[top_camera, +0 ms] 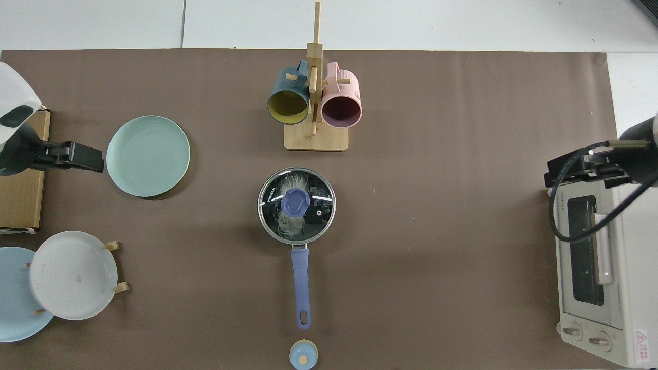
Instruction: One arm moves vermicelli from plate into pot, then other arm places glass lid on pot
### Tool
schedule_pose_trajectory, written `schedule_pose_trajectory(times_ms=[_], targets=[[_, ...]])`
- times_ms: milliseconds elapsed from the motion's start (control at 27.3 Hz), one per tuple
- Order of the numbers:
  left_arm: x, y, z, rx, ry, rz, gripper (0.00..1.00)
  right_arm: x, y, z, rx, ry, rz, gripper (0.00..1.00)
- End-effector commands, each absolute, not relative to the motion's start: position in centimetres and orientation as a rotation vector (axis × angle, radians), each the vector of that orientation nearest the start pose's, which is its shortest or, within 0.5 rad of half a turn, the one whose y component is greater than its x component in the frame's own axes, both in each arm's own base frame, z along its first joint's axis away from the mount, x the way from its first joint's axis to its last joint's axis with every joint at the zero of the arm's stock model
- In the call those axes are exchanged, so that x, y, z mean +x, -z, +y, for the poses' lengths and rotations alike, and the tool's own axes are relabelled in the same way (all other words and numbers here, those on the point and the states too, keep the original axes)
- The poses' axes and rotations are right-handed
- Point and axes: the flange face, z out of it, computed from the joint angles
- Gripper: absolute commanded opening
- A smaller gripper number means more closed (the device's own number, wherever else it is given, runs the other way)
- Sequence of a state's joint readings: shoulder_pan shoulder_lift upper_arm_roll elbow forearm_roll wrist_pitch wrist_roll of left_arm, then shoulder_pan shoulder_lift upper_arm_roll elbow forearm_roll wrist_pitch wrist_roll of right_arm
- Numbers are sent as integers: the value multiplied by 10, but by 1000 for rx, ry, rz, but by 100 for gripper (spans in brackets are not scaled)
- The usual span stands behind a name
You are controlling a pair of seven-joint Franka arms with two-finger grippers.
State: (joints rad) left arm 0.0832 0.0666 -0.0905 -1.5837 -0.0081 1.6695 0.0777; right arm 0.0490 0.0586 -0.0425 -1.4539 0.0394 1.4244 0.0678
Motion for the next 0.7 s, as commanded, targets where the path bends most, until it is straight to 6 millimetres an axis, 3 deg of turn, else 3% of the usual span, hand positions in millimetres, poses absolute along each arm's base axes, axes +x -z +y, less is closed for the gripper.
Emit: schedule_pose_trajectory(times_ms=[0,183,660], targets=[[579,-595,-5,-3151,37,120,100,510,-637,-15,-3101,-117,96,100],[579,-595,-5,-3151,37,120,100,495,-637,-16,-3102,-57,102,100],[579,-595,-5,-3151,37,120,100,507,-643,-22,-3110,33,116,100]])
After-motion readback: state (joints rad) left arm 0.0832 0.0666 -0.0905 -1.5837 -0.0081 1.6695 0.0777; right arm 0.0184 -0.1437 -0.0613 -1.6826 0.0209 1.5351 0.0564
